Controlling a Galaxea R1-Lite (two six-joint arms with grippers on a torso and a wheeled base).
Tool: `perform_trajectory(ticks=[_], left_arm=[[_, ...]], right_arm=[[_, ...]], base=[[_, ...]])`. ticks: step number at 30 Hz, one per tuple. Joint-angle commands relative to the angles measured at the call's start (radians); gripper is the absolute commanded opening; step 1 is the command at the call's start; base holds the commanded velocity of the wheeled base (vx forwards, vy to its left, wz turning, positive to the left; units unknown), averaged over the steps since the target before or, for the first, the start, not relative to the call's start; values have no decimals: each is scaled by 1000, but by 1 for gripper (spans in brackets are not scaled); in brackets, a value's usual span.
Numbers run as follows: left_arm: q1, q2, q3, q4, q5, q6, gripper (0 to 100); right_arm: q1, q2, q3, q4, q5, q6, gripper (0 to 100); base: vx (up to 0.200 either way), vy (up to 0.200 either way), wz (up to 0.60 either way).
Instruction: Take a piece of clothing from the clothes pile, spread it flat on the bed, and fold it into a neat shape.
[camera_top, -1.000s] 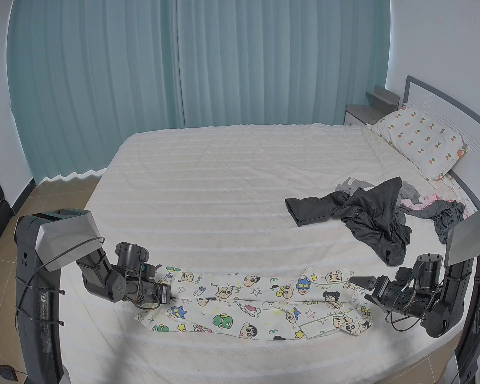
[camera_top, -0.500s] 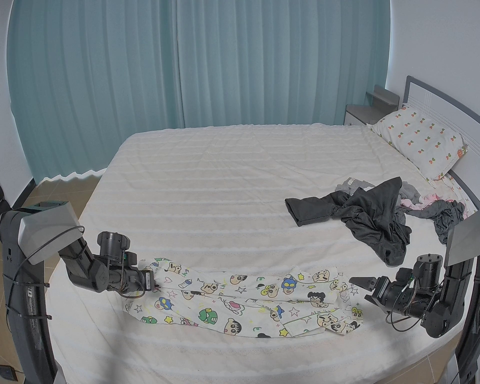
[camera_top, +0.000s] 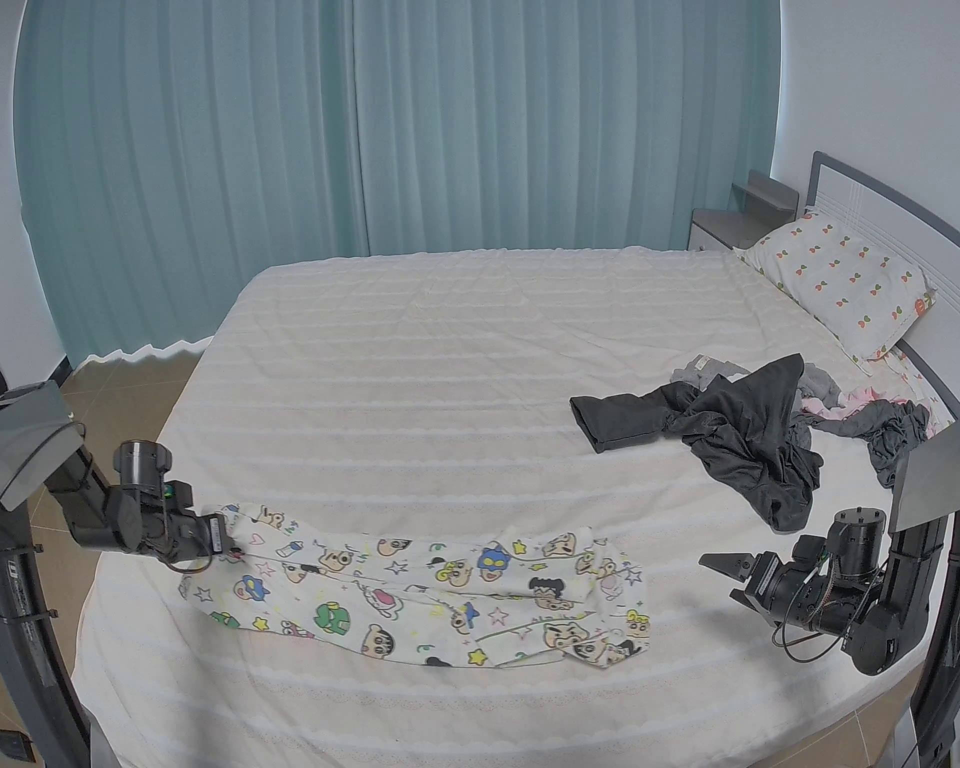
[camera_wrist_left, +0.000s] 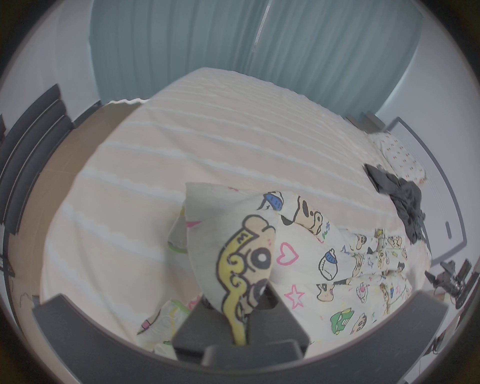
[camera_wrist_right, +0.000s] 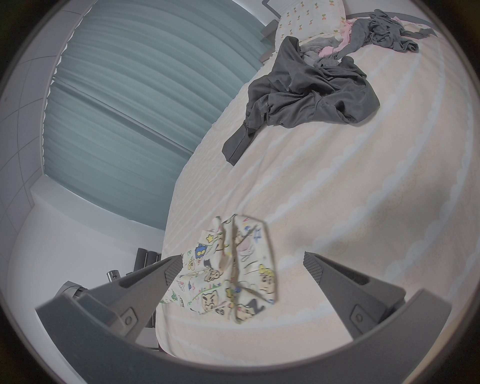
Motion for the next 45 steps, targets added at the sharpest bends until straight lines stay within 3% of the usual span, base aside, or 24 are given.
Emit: perform_trajectory(ticks=[1, 9, 15, 21, 24, 25, 28, 32, 33, 34, 40, 45], left_arm=[[163, -42, -84, 72, -24, 35, 0], [320, -47, -311, 318, -24, 81, 0], [301, -93, -301, 347, -9, 78, 0], [88, -199, -136, 355, 134, 36, 0], [-4, -242, -80, 351, 152, -10, 0], [-95, -274, -46, 350, 160, -65, 0], [-250, -306, -18, 348, 195, -165, 0], [-440, -302, -25, 324, 272, -300, 0], [-446, -302, -25, 321, 273, -308, 0], [-515, -294, -26, 292, 304, -352, 0], [-682, -167, -51, 161, 401, -441, 0], [-759, -113, -74, 137, 408, -467, 0]], right_arm=[[-1, 3, -1, -10, 0, 0, 100], [-3, 3, -3, -10, 0, 0, 100], [-3, 2, -3, -10, 0, -2, 100], [-3, 3, -4, -10, 0, -2, 100], [-3, 3, -3, -10, 0, -2, 100], [-3, 0, 0, -10, 0, -2, 100], [-1, -1, -1, -10, 2, -2, 100], [-3, 2, -4, -10, 2, -2, 100], [-3, 2, -4, -10, 2, -2, 100], [-3, 3, -6, -10, 2, -2, 100], [-1, 2, -3, -10, 2, -8, 100], [-1, 5, -6, -10, 2, -15, 100]], base=[[0, 0, 0], [0, 0, 0], [0, 0, 0], [0, 0, 0], [0, 0, 0], [0, 0, 0], [0, 0, 0], [0, 0, 0], [0, 0, 0], [0, 0, 0], [0, 0, 0], [0, 0, 0]])
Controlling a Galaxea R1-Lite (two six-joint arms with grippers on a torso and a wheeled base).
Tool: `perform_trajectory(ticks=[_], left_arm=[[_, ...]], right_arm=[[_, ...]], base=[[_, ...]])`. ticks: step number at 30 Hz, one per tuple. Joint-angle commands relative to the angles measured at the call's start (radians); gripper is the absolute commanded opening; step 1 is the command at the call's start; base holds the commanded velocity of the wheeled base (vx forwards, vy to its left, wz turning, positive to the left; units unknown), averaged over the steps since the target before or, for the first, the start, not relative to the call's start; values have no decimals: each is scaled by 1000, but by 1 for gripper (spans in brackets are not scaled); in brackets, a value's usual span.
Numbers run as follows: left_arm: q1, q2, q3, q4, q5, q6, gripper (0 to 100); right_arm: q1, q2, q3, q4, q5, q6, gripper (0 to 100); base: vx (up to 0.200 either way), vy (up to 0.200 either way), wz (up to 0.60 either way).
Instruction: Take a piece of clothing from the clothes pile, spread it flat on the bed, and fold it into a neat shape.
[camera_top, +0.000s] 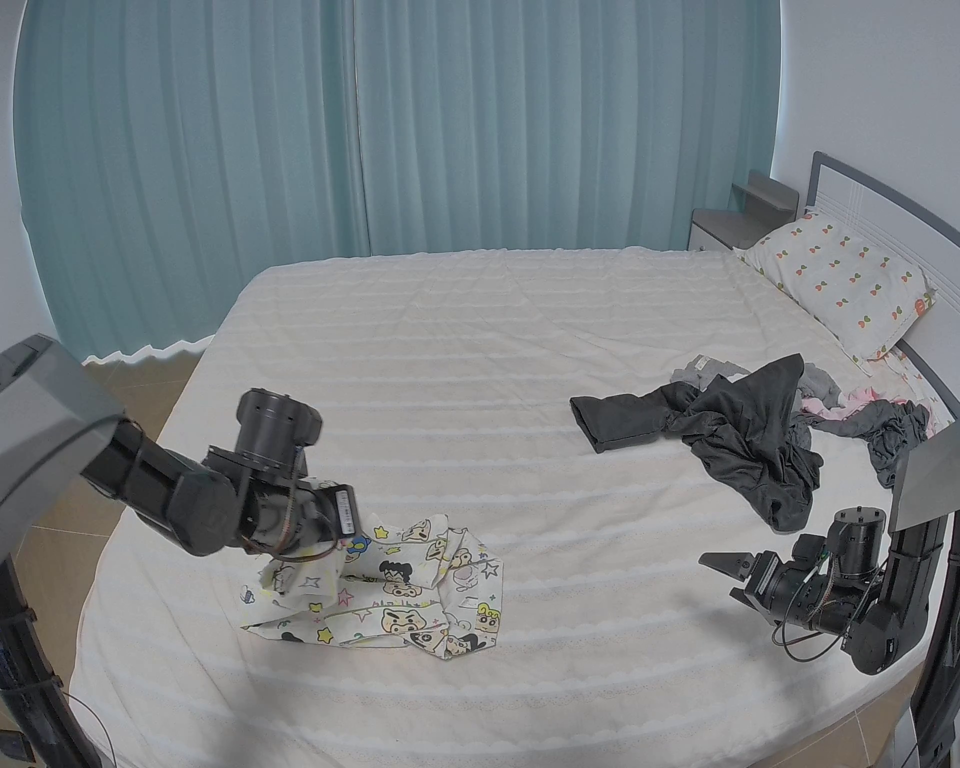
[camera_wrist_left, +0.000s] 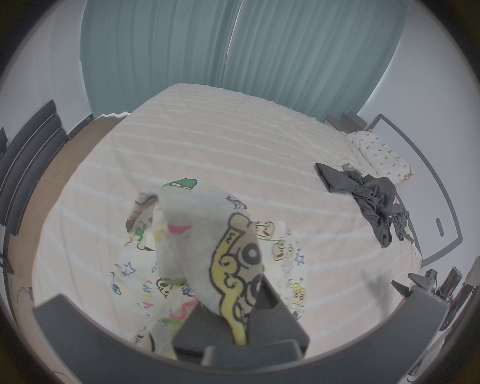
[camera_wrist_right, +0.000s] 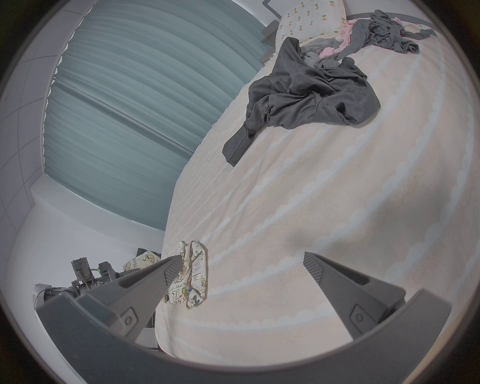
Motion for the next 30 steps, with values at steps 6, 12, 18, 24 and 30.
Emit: perform_trajectory(ticks=[6, 12, 18, 24, 30], left_arm=[[-134, 141, -91, -29, 24, -85, 0], [-138, 170, -151, -29, 27, -158, 100], [-130, 164, -146, -23, 31, -177, 100], [-88, 69, -80, -32, 13, -206, 100], [-57, -52, 115, -135, -73, -210, 100]], right_arm=[[1, 11, -4, -10, 1, -7, 100], [3, 11, 1, -10, 1, -7, 100], [6, 18, 2, -10, 1, -8, 100], [6, 25, 6, -10, 1, -13, 100], [9, 31, 6, -10, 1, -13, 100]], base=[[0, 0, 0], [0, 0, 0], [0, 0, 0], [0, 0, 0], [0, 0, 0]])
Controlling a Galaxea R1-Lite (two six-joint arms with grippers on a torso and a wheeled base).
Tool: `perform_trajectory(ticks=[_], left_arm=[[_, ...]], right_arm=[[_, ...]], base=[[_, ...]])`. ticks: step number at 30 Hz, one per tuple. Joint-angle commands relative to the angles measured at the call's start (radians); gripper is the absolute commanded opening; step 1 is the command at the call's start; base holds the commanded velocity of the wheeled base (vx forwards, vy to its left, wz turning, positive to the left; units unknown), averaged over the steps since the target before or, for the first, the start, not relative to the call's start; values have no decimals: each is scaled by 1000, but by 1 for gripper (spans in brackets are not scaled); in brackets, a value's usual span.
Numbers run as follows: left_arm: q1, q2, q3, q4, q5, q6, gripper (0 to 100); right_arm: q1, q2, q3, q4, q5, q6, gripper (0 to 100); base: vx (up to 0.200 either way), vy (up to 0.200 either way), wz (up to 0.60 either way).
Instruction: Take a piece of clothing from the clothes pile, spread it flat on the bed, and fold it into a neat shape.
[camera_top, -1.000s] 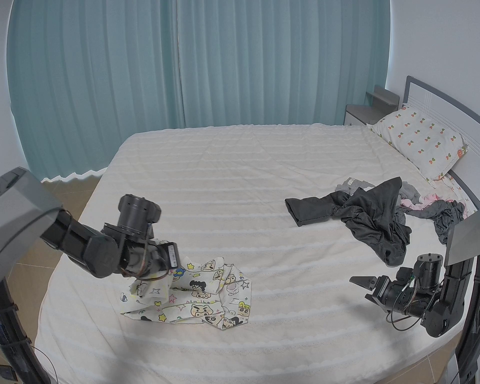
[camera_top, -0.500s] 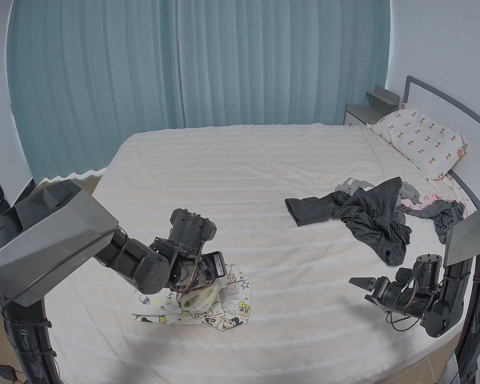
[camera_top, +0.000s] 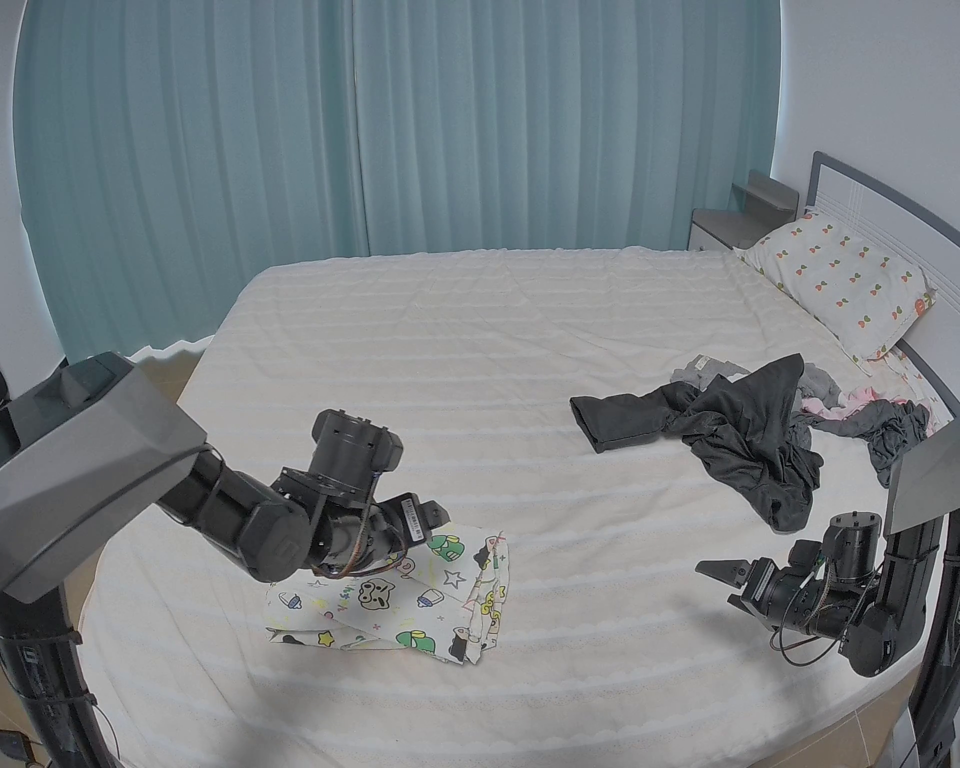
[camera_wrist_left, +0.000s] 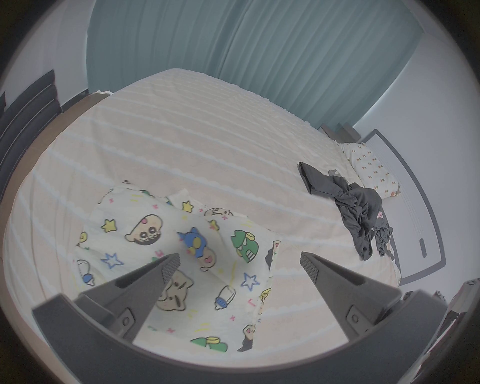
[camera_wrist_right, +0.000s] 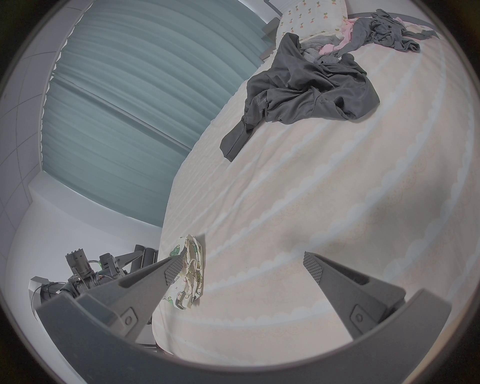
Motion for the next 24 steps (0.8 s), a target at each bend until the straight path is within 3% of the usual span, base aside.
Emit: perform_trajectory(ticks=[1, 3, 9, 14, 21, 24], left_arm=[[25, -125, 175, -119, -43, -13, 100], [20, -131, 219, -169, -45, -39, 100], [17, -123, 314, -301, -51, -80, 100], [29, -117, 363, -403, -152, -111, 100], [40, -80, 385, -499, -152, -116, 100], [65, -86, 386, -499, -154, -117, 100]], right_arm=[[3, 11, 0, -10, 1, -1, 100], [3, 14, 0, -10, 1, -1, 100], [4, 16, 0, -10, 1, -1, 100], [6, 16, 0, -10, 1, -1, 100], [10, 16, 0, -10, -1, -1, 100], [10, 16, 0, -10, 1, -1, 100]], base=[[0, 0, 0], [0, 0, 0], [-200, 0, 0], [0, 0, 0], [0, 0, 0], [0, 200, 0]])
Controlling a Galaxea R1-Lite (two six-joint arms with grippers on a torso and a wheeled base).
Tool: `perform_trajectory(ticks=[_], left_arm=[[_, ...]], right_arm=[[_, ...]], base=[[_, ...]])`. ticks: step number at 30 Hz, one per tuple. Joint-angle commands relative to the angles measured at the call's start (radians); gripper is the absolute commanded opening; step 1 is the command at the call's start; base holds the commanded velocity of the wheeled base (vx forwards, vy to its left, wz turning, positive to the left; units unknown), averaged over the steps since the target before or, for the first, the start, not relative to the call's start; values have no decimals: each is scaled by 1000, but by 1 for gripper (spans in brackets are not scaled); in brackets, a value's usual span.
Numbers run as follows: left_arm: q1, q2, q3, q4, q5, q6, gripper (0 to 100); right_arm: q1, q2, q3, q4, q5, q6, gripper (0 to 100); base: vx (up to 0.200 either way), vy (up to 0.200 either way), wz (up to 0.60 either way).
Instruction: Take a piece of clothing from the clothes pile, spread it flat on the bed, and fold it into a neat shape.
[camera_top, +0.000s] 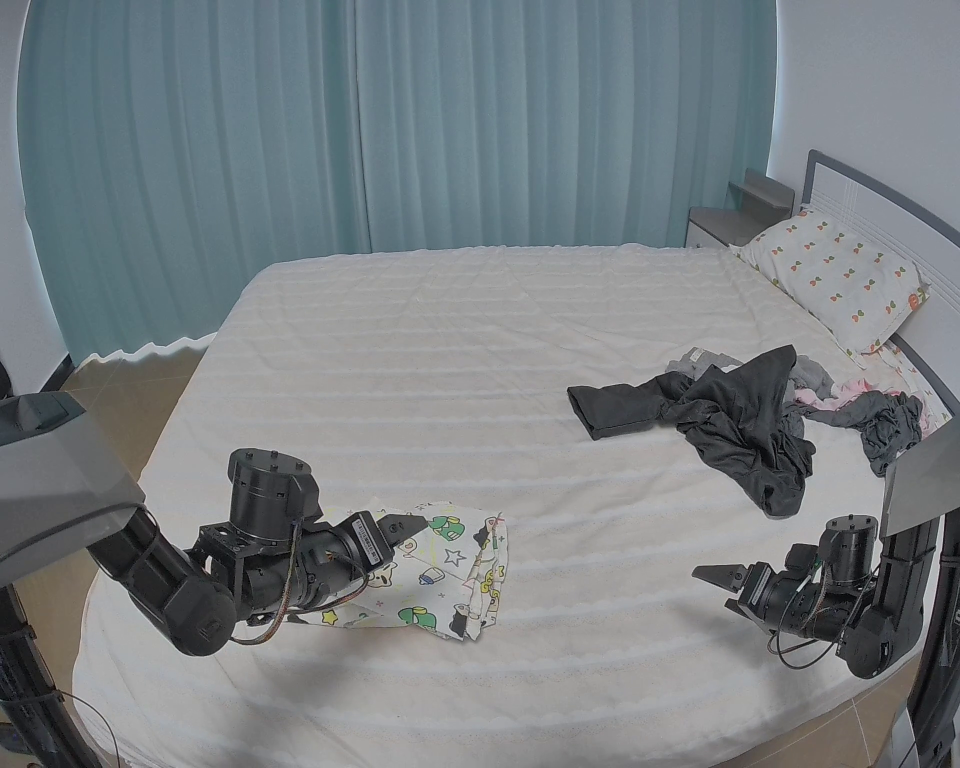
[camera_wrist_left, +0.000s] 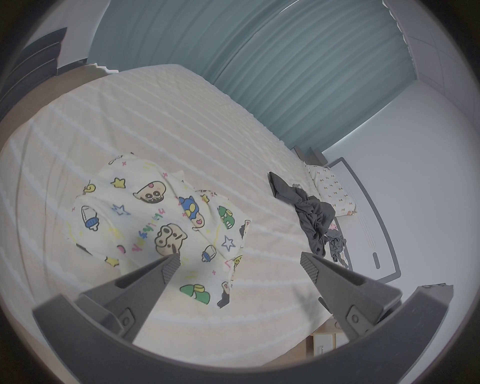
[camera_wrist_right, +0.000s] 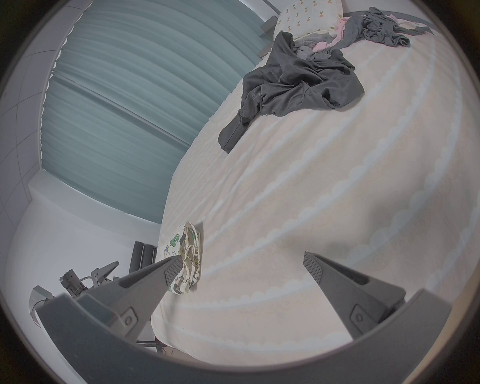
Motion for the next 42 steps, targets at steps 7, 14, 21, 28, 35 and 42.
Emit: perform_trajectory(ticks=[7, 14, 21, 28, 35, 42], left_arm=[[114, 4, -4, -4, -9, -2, 100], [143, 5, -12, -5, -9, -2, 100], [209, 8, -26, -4, -37, -2, 100], [252, 8, -22, -2, -88, -2, 100], [245, 27, -9, -5, -95, -3, 100], [243, 34, -10, -5, -94, -27, 100]], right_arm=[[16, -8, -1, -11, -3, 0, 100], [82, -19, -33, -11, -53, 8, 100], [298, -14, -205, 5, -231, 28, 100], [396, 0, -366, 124, -245, 31, 100], [435, 107, -449, 161, -239, 29, 100], [438, 161, -579, 304, -238, 28, 100]], base=[[0, 200, 0], [0, 200, 0], [0, 200, 0], [0, 200, 0], [0, 86, 0], [0, 0, 0]])
